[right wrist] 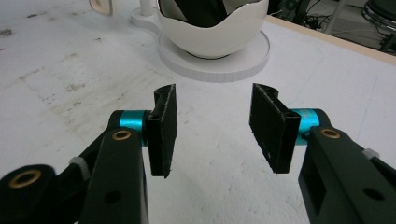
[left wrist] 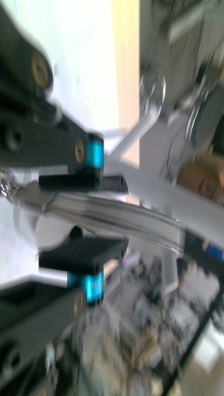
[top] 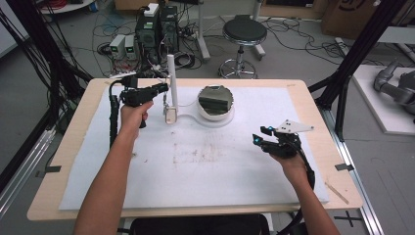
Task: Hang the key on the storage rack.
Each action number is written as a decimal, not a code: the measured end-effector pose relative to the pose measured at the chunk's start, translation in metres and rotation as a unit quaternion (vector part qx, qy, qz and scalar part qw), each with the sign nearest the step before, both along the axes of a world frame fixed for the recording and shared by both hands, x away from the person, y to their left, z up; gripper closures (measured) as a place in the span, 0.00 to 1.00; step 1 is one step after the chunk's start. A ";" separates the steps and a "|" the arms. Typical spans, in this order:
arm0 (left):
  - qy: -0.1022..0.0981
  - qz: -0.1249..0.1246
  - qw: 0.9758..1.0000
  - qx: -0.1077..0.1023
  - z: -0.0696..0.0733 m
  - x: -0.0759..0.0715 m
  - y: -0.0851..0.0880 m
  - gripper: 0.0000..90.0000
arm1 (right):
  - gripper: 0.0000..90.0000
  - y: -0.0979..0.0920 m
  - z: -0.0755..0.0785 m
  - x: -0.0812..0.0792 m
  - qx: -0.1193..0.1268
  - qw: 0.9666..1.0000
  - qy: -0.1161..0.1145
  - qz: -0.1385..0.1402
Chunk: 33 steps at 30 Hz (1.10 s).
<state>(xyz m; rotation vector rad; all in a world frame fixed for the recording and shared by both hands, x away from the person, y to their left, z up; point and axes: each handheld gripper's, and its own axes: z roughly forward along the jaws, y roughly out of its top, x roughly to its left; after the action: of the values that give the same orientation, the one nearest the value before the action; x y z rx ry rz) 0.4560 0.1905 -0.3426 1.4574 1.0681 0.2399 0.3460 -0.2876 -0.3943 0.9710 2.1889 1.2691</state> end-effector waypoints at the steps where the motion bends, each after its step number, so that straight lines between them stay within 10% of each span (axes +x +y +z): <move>1: -0.004 0.000 1.000 0.004 0.001 -0.001 0.001 0.64 | 0.59 0.000 0.000 0.000 0.003 1.000 0.001 -0.002; 13: -0.094 0.015 0.992 0.088 0.003 -0.042 0.006 0.37 | 0.50 -0.007 0.003 0.000 -0.002 1.000 -0.013 -0.023; 18: -0.113 0.017 0.988 0.104 -0.005 -0.065 0.018 0.22 | 0.31 -0.009 0.005 0.000 -0.035 0.997 -0.032 -0.065; 25: -0.118 0.007 0.982 0.150 -0.028 -0.091 0.028 0.22 | 0.24 -0.016 0.001 0.008 -0.048 0.995 -0.014 -0.081; 33: -0.098 0.020 0.984 0.147 -0.058 -0.101 0.034 0.22 | 0.24 -0.021 -0.001 0.008 -0.057 0.995 -0.013 -0.083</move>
<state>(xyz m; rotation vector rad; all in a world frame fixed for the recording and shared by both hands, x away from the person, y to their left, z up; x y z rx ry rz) 0.3551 0.2242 -0.4007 1.6354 0.9290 0.5791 0.3541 -0.3085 -0.3953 1.0594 2.0890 1.0632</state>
